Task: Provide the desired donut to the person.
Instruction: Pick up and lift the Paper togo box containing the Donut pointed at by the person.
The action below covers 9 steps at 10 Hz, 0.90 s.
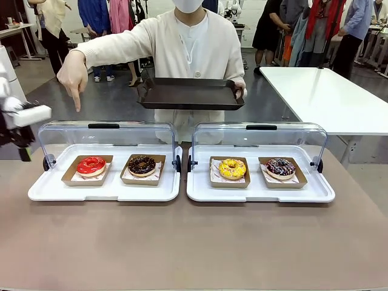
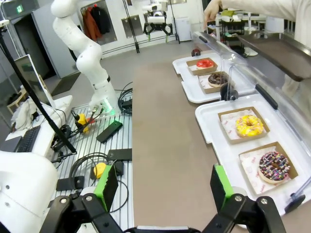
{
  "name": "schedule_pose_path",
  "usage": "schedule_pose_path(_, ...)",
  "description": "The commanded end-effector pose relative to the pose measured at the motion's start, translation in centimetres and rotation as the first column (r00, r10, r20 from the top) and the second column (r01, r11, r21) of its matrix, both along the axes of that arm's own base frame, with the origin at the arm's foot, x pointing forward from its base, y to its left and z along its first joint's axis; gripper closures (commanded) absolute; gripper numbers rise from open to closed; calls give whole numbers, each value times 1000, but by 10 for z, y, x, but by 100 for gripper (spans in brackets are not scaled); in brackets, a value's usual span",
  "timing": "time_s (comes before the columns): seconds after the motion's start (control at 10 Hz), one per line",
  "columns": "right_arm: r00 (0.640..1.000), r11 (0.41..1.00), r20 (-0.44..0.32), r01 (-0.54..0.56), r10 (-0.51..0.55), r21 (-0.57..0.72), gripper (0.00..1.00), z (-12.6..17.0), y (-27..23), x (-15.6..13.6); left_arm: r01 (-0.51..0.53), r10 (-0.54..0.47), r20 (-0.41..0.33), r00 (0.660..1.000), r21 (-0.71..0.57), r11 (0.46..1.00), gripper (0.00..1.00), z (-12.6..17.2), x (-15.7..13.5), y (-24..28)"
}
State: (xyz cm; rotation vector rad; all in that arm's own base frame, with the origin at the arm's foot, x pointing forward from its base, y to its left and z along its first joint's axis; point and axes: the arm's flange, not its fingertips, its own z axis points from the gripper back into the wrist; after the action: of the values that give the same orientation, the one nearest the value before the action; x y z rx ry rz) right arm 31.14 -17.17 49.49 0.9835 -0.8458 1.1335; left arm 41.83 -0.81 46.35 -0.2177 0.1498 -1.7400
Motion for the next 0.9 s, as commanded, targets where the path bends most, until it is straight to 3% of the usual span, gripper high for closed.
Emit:
schedule_pose_path(0.0, 1000, 1000, 5, -4, 4, 8, 0, 0, 0, 1, -26, 19, 85, 996, 78, 997, 0, -26, 9, -10)
schedule_pose_path(0.2, 1000, 1000, 5, -4, 4, 8, 0, 0, 0, 1, -40, 13, 199, 980, 132, 990, 0, -53, 11, -21)
schedule_pose_path(0.5, 1000, 1000, 5, -4, 4, 8, 0, 0, 0, 1, -28, 5, 305, 952, 72, 997, 0, -68, 17, -22)
schedule_pose_path(0.7, 1000, 1000, 5, -4, 4, 8, 0, 0, 0, 1, 6, 9, 301, 954, -49, 999, 0, -50, 16, -11)
schedule_pose_path(0.8, 1000, 1000, 5, -4, 4, 8, 0, 0, 0, 1, -31, 8, 293, 956, 71, 997, 0, -62, 22, -21)
